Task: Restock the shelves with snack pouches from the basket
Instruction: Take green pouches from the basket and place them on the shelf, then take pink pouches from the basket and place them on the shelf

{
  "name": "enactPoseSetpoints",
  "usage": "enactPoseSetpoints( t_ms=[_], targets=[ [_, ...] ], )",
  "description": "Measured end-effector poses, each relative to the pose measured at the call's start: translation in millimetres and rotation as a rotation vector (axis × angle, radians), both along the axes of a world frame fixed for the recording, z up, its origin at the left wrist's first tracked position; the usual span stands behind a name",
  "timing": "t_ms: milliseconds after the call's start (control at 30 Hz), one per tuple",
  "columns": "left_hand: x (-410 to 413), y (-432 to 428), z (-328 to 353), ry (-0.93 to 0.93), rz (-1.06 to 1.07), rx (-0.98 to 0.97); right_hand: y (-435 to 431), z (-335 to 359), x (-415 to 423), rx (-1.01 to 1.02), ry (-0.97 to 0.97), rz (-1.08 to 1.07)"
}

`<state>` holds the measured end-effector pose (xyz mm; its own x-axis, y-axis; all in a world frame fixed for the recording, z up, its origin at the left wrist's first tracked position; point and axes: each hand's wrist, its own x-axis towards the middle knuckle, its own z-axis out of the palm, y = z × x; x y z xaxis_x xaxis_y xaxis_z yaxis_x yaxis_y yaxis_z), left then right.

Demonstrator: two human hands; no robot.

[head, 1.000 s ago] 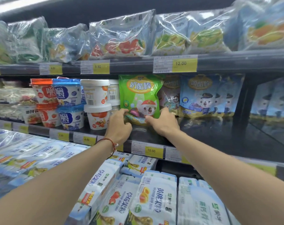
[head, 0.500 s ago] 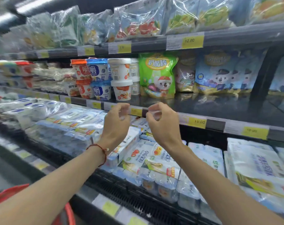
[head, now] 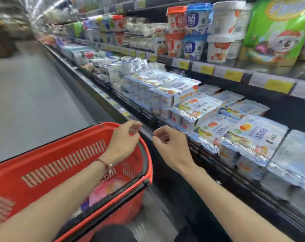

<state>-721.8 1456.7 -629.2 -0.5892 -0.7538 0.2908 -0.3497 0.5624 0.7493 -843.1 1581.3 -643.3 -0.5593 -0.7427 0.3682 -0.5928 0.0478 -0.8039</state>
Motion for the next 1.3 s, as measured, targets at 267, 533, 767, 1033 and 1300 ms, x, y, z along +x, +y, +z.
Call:
enactPoseSetpoints(
  t_ms=[267, 533, 767, 1033, 1300],
  targets=[
    [118, -39, -72, -0.156, 0.158, 0.147, -65, -58, 81, 0.195, 0.003, 0.245],
    [203, -89, -150, -0.29, 0.271, 0.328, -133, -114, 116, 0.571, 0.105, 0.436],
    [214, -140, -204, -0.386, 0.228, 0.439, -186, -149, 118, 0.785, 0.2, 0.457],
    [203, -174, -256, -0.456, 0.319, 0.555, -222, -198, 108, 1.158, 0.241, 0.489],
    [196, -181, -362, -0.516, 0.37, 0.842, -249, -291, 89, 1.407, 0.321, 0.481]
  ],
)
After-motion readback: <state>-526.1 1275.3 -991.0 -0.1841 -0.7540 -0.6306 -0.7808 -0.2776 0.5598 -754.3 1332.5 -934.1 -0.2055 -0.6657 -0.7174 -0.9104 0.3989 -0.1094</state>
